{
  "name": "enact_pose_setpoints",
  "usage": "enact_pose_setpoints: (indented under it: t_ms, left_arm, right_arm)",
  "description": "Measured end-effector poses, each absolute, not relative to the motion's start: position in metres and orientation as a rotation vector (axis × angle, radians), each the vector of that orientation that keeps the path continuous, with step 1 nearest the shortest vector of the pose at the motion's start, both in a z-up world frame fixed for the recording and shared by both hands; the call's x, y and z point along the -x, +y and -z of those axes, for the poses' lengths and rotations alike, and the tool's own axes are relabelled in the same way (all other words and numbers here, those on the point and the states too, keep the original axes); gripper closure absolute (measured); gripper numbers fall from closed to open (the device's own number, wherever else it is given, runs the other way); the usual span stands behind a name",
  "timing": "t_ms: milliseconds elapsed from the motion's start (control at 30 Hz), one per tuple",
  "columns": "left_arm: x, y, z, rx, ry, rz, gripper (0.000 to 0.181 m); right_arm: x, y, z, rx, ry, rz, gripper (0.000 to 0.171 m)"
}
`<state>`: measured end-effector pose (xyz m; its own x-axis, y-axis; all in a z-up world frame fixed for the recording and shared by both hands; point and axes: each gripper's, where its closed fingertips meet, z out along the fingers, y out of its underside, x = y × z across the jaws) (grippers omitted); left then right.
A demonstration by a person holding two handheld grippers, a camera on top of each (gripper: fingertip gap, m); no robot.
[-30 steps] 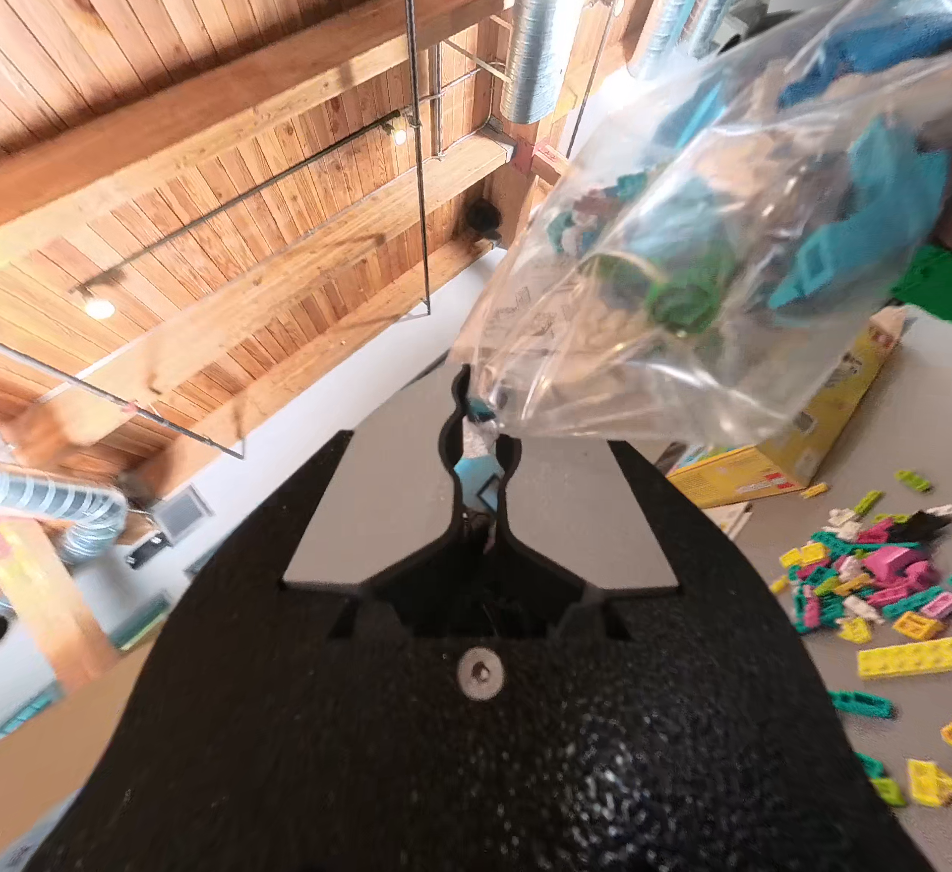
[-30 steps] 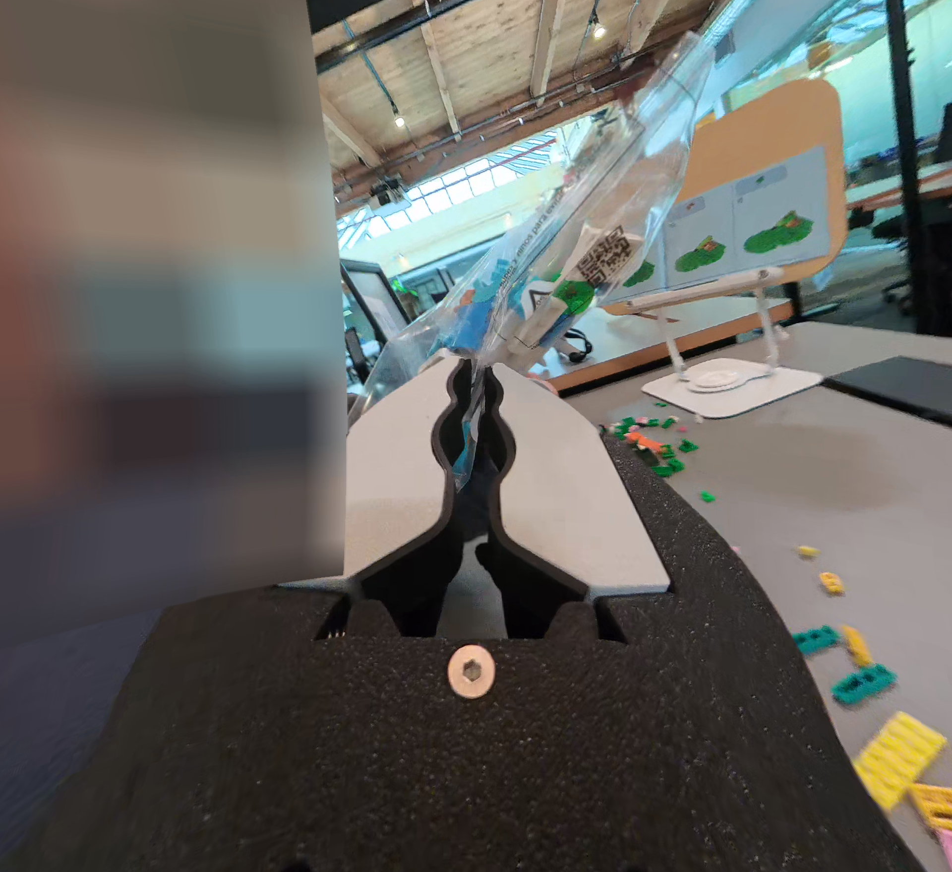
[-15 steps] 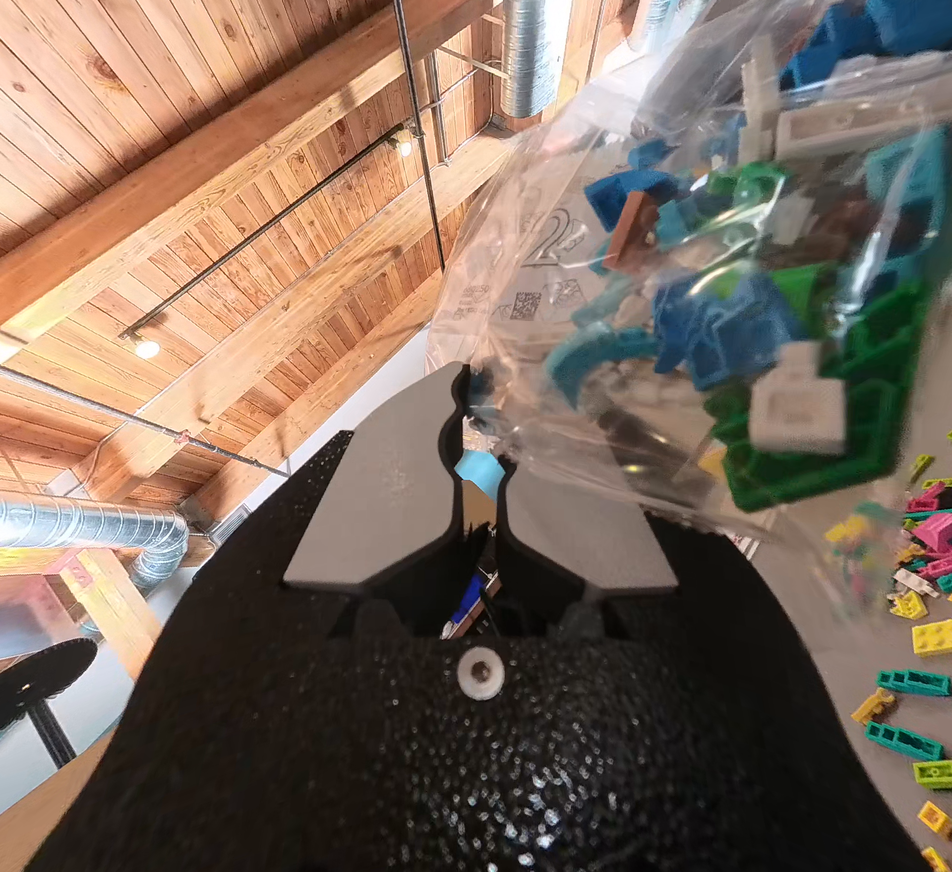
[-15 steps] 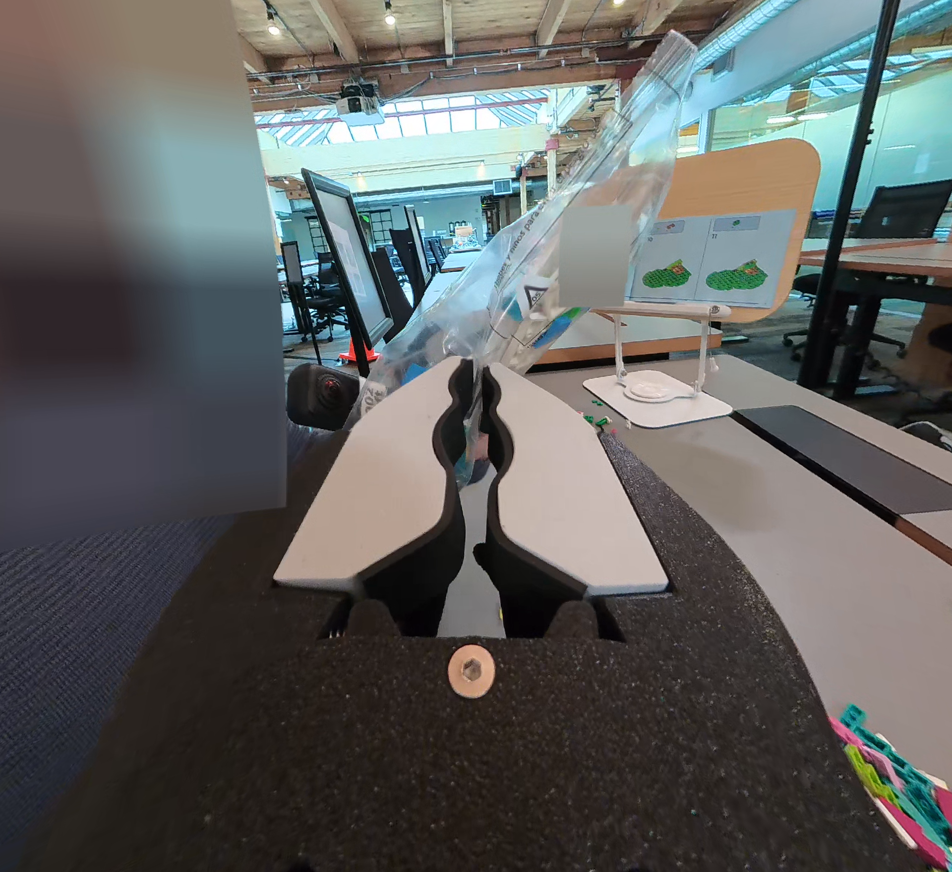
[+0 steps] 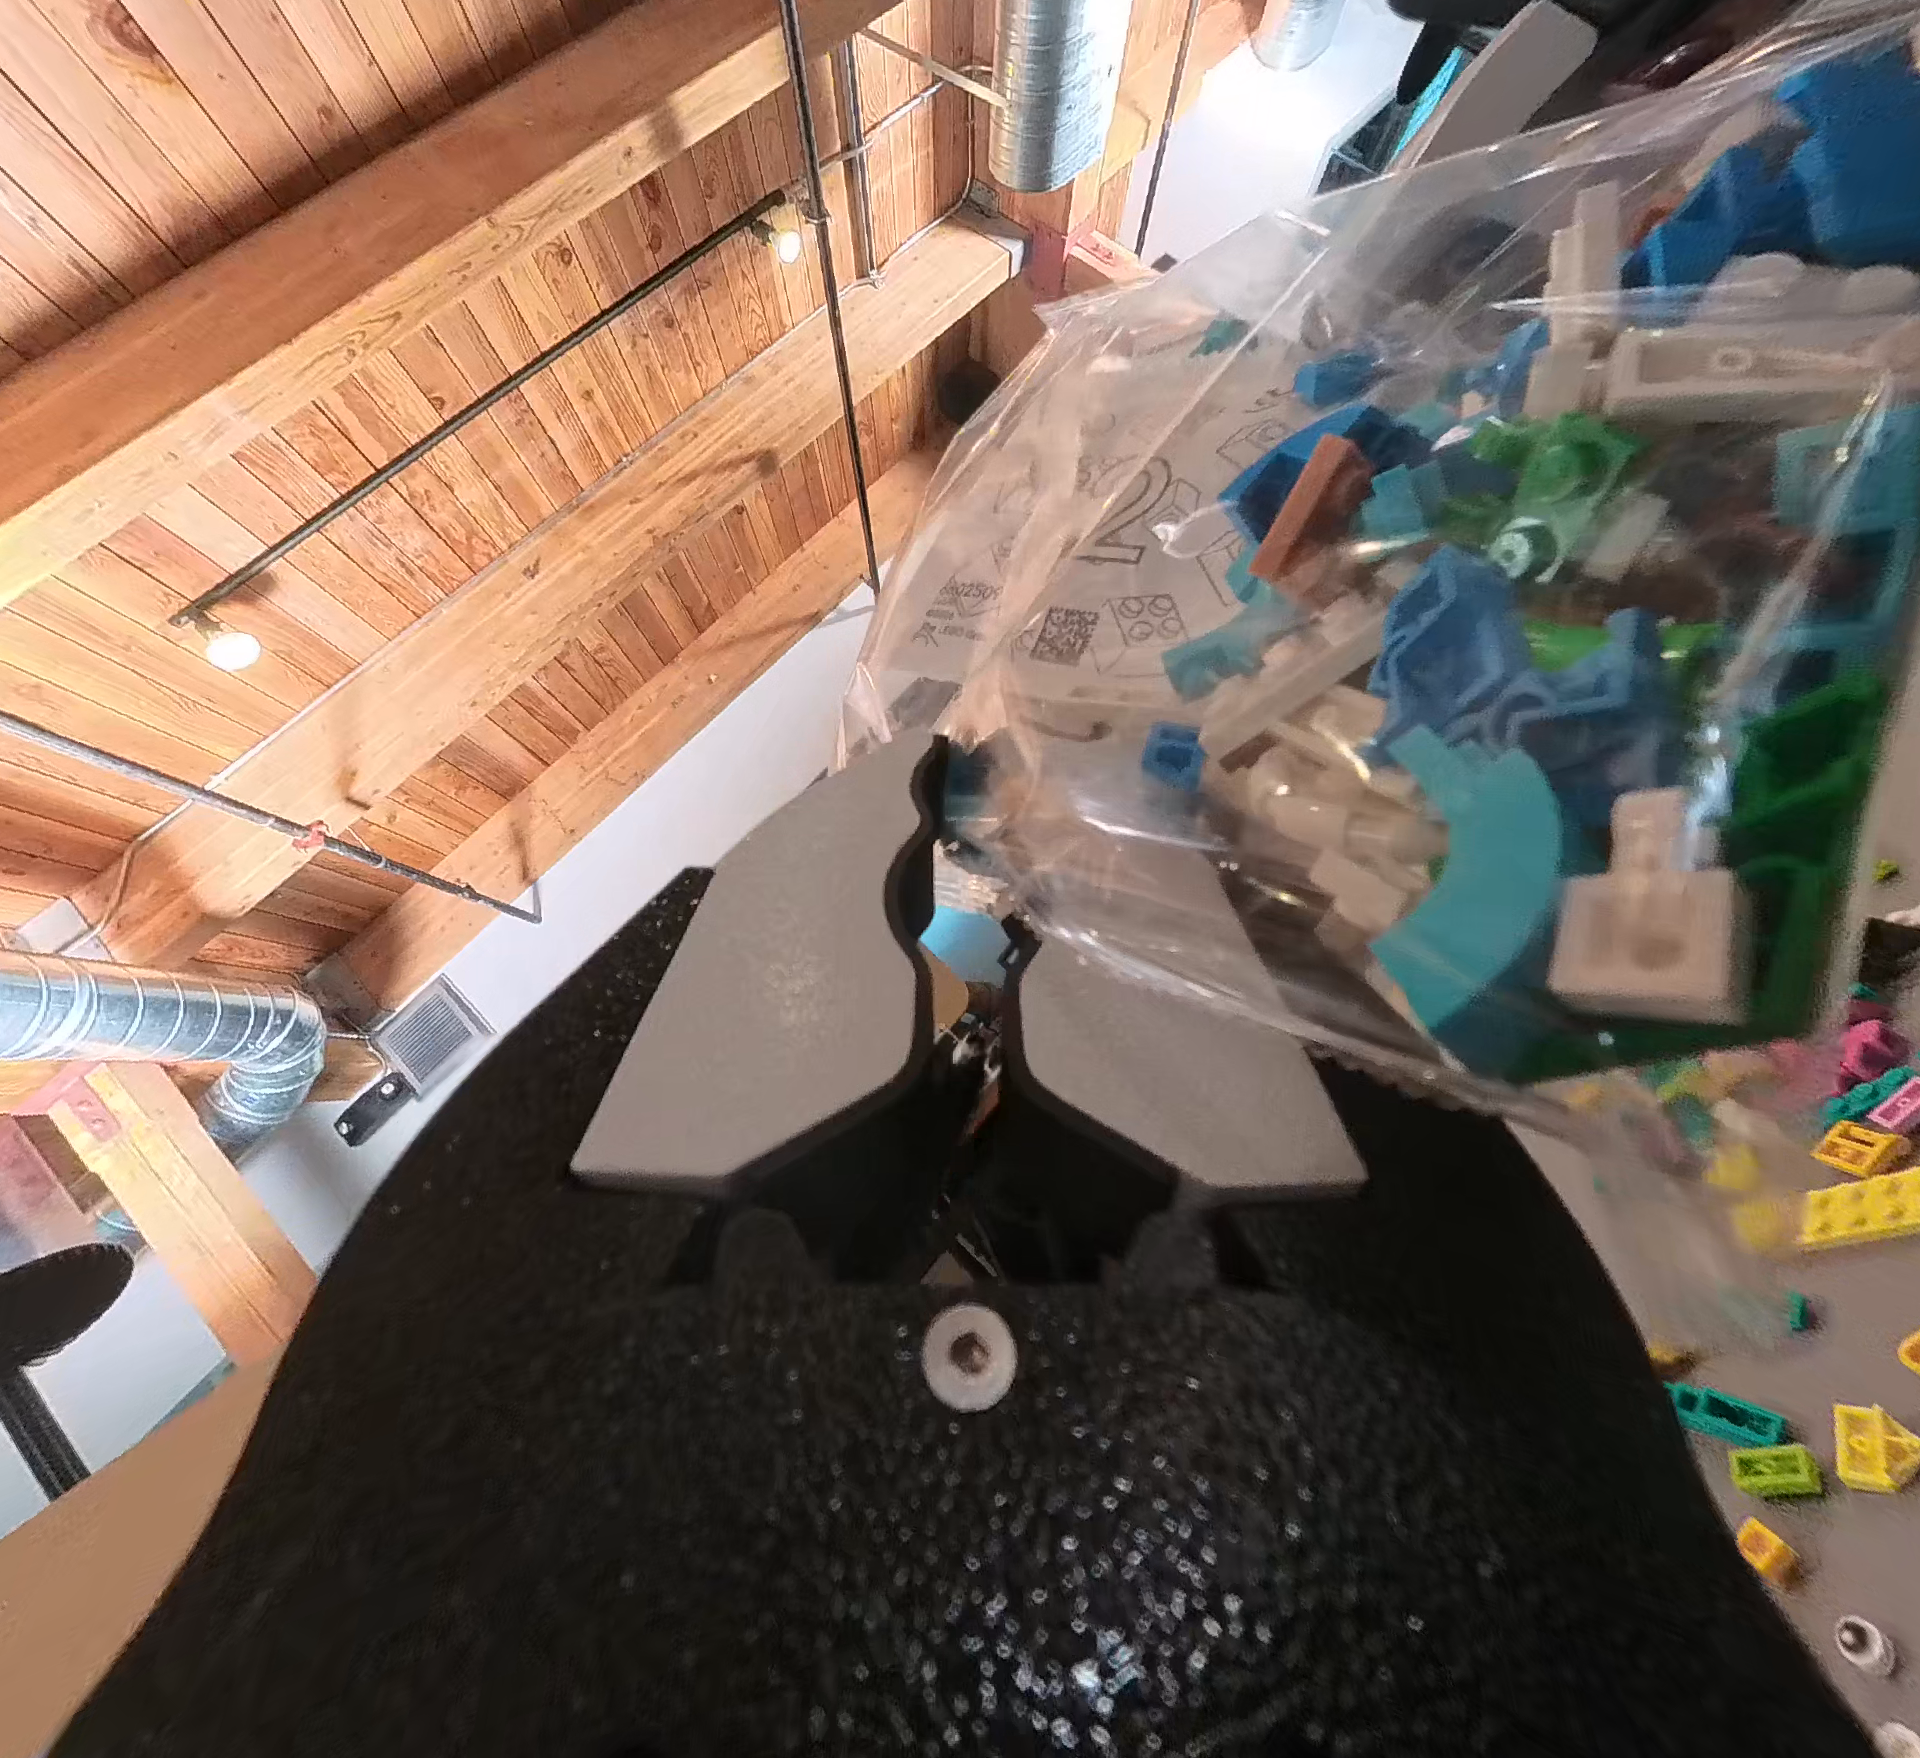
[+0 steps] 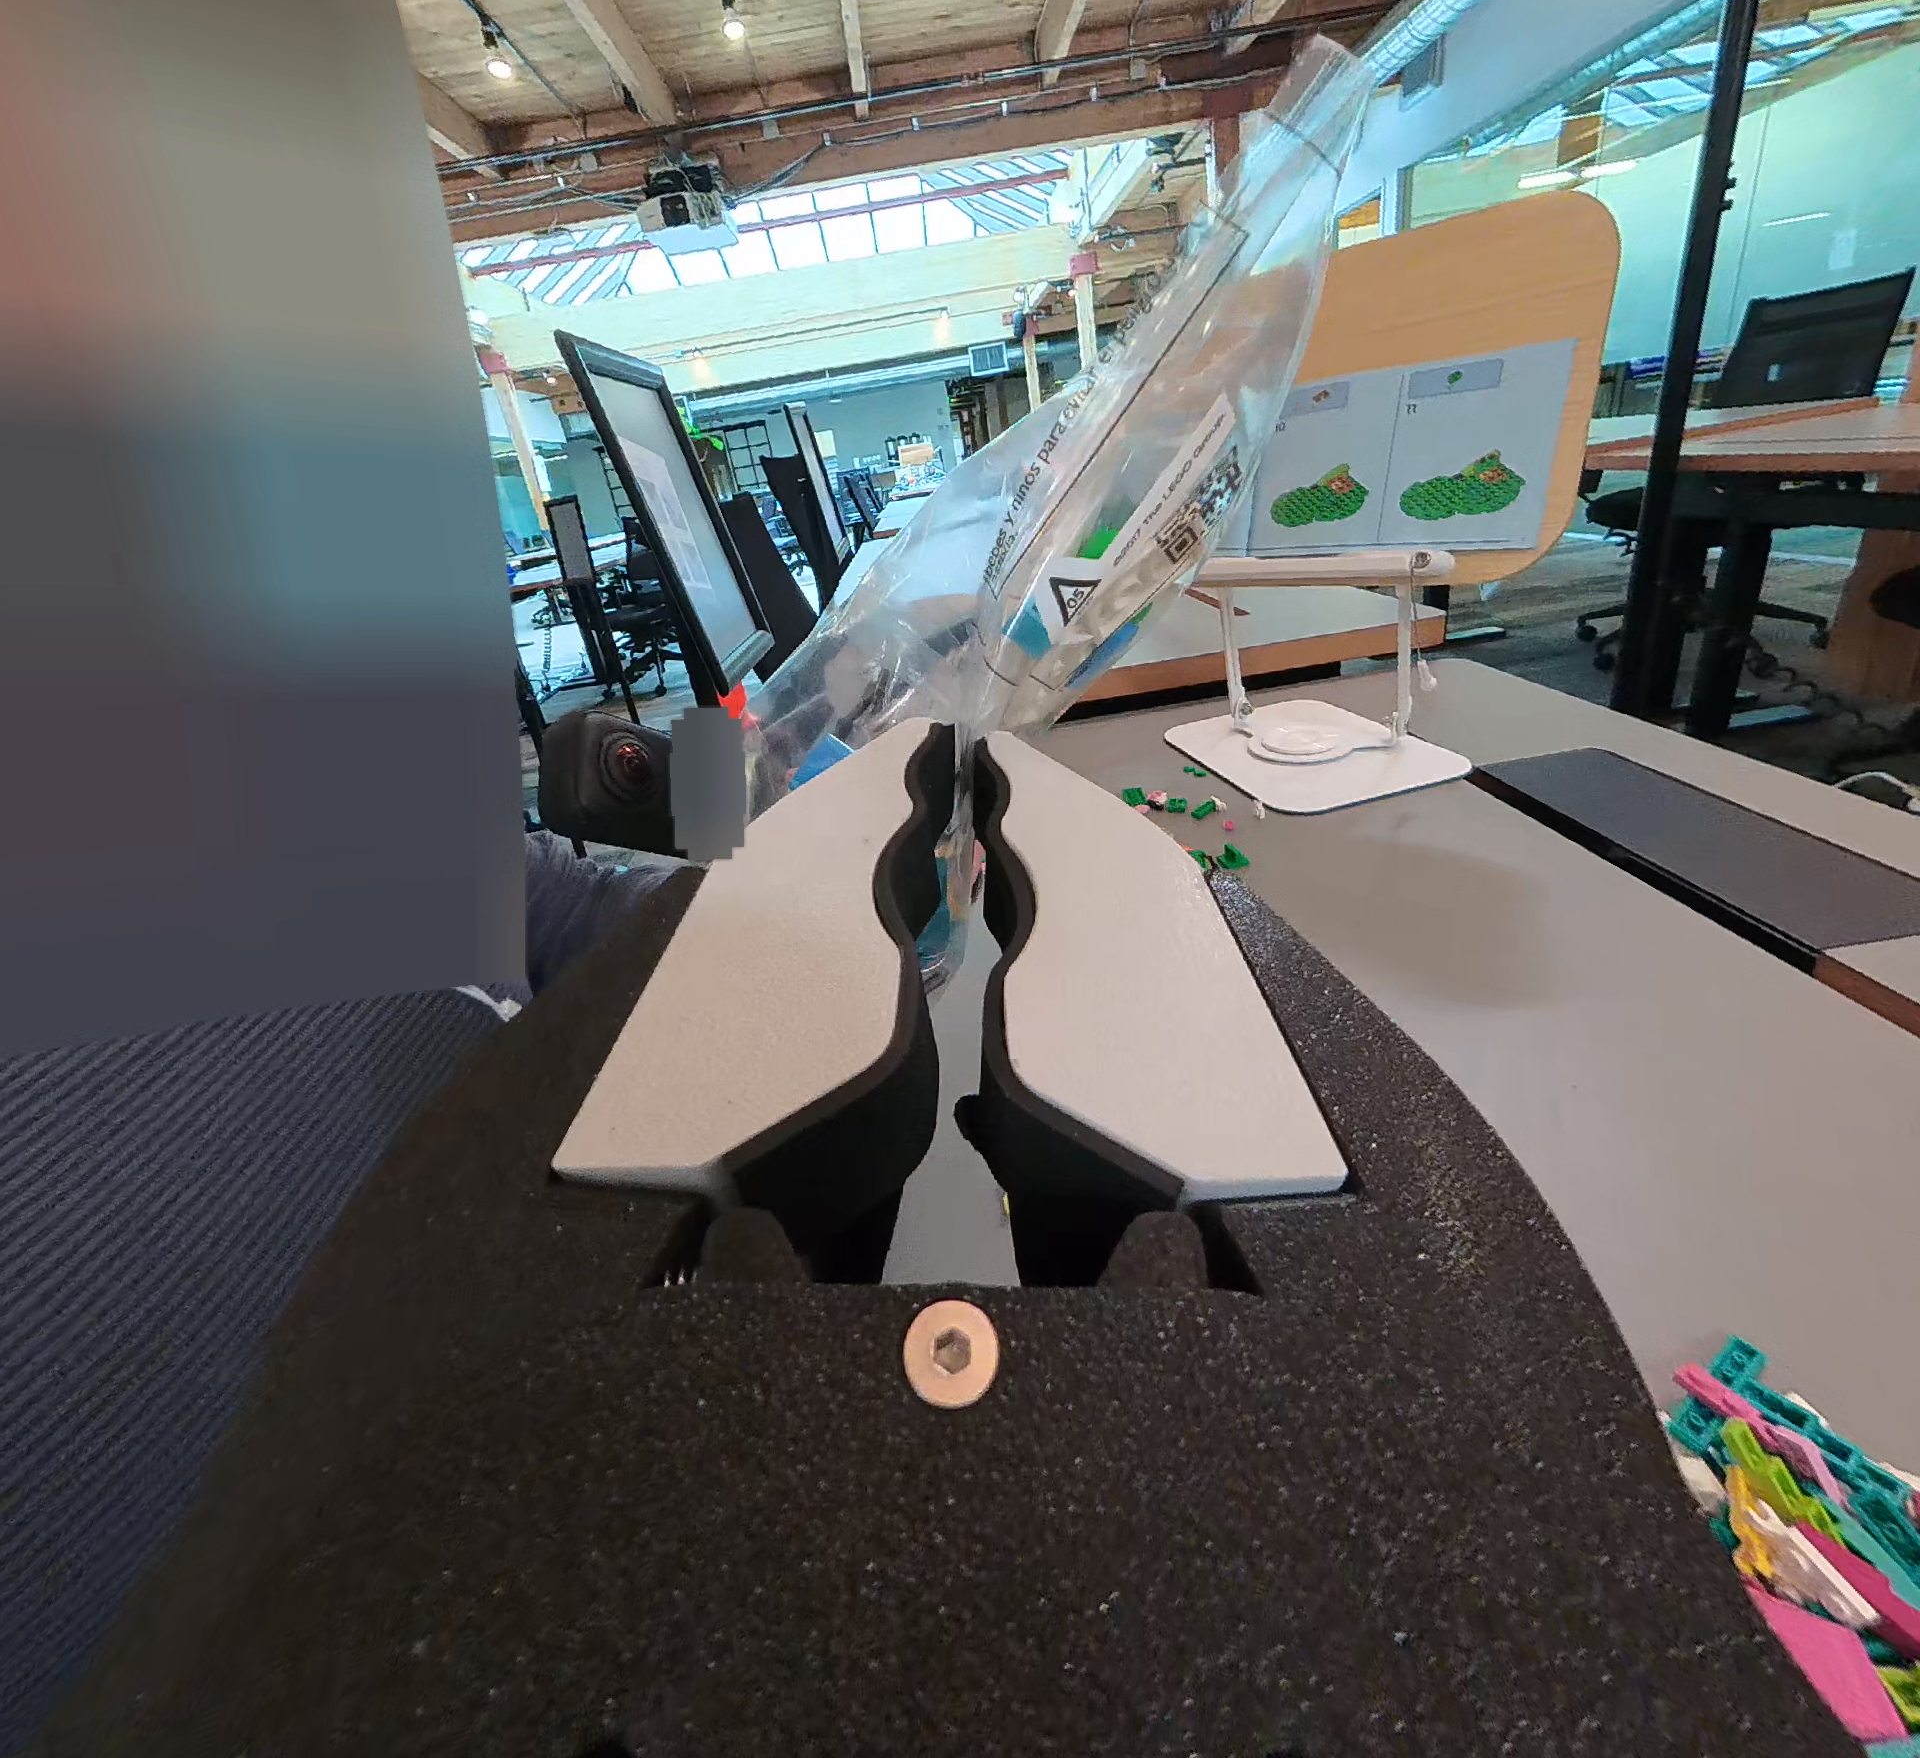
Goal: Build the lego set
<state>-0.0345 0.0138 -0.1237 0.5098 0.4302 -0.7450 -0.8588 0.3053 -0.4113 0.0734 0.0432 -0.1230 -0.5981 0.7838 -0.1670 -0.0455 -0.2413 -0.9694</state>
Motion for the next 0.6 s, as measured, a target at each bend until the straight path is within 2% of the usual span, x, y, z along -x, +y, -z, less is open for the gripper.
enact_pose_setpoints:
  t_ms: [500,600]
  left_arm:
    - [0.053,0.012,0.141,1.012,0.539,-0.875,0.173]
    - [0.054,0.020,0.164,1.146,0.618,-0.813,0.151]
  right_arm:
    - [-0.057,0.043,0.131,1.000,-1.488,-1.831,0.169]
    - [-0.049,0.047,0.137,1.027,-1.544,-1.731,0.171]
